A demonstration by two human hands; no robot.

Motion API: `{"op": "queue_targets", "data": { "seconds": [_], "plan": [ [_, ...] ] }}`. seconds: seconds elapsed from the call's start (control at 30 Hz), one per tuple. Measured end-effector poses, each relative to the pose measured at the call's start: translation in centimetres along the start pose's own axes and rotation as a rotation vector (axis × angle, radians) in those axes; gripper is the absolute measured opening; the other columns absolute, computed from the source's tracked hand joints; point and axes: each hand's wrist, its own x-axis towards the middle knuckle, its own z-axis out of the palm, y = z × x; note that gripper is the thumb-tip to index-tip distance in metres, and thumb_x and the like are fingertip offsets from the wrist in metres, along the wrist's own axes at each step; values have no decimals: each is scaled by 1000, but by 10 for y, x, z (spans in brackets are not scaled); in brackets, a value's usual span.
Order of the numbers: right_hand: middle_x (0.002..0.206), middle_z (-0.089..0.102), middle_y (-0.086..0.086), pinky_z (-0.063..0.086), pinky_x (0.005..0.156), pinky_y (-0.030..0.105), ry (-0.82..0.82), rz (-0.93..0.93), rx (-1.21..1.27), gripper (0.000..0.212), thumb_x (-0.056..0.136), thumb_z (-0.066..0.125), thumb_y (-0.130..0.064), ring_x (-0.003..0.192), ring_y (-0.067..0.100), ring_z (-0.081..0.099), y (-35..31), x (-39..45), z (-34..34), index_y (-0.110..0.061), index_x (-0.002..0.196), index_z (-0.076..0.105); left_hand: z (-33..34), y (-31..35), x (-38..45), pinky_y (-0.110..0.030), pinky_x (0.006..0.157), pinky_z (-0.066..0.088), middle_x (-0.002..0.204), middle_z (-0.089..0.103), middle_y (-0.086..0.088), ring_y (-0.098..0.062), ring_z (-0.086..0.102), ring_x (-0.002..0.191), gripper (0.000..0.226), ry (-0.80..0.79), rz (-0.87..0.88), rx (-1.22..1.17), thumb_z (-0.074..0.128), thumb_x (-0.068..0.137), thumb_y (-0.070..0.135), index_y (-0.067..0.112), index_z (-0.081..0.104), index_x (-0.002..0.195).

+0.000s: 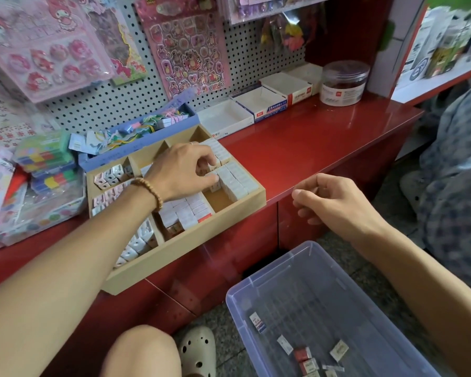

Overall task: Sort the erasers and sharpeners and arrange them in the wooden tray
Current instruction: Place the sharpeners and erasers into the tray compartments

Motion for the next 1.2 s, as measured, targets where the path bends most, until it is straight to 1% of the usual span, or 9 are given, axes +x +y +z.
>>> {"op": "queue_targets", "data": {
  "seconds": [0.17,0.3,0.37,0.5,0.63,0.83,1.0,1.1,1.2],
  "plan": [
    [78,73,4,61,77,42,-12,-50,-62,7,91,68,-27,77,19,72,-2,-12,-4,-20,89,71,-7,36,-46,-8,65,44,81,69,8,-4,64,76,11,-36,17,-294,77,81,24,19,70,88],
    [80,73,2,58,80,50,-18,-92,-107,7,90,68,-31,81,22,71,2,-27,-7,-25,87,70,-1,66,-83,-6,63,42,83,70,9,2,62,72,11,-86,15,-416,77,82,24,19,72,91],
    [80,71,1,59,77,45,-19,-110,-133,7,89,68,-31,80,23,70,5,-34,-8,-25,88,70,8,78,-102,-10,65,46,84,70,11,5,61,71,12,-155,-6,-467,76,83,26,21,73,93],
    [78,67,-11,48,62,17,-16,-179,-284,5,89,67,-31,71,4,61,10,-50,-14,-26,89,69,45,94,-138,-17,75,51,85,71,15,2,65,81,10,-311,-37,-486,75,83,29,23,74,91],
    [79,68,-12,50,69,20,-45,-168,-363,4,89,67,-27,75,2,62,35,-69,-16,-23,90,69,97,110,-176,-11,69,46,81,71,15,6,63,75,9,-353,-130,-582,76,83,28,24,73,89],
    [86,72,-4,52,78,36,-145,-77,-476,11,89,64,-24,85,18,67,106,-80,1,-18,95,71,171,141,-236,-13,69,45,75,70,18,5,63,73,18,-321,-299,-795,74,85,20,35,66,78],
    [90,74,3,53,79,40,-231,26,-497,10,88,62,-23,92,32,67,197,-72,53,-20,93,70,211,136,-266,-14,67,47,77,70,15,1,63,71,12,-238,-482,-867,75,82,18,30,70,81],
    [112,67,12,53,85,43,-397,43,-594,23,89,61,-23,106,38,62,277,-69,99,-15,111,66,230,122,-278,-11,69,45,81,69,13,-3,64,79,9,-172,-544,-796,72,79,30,25,72,86],
    [131,53,13,46,98,44,-555,-3,-706,44,89,61,-22,124,37,48,346,-58,148,-12,131,56,246,109,-289,-5,74,39,88,67,14,5,60,88,11,-128,-553,-650,73,81,32,26,71,90]
  ]
}}
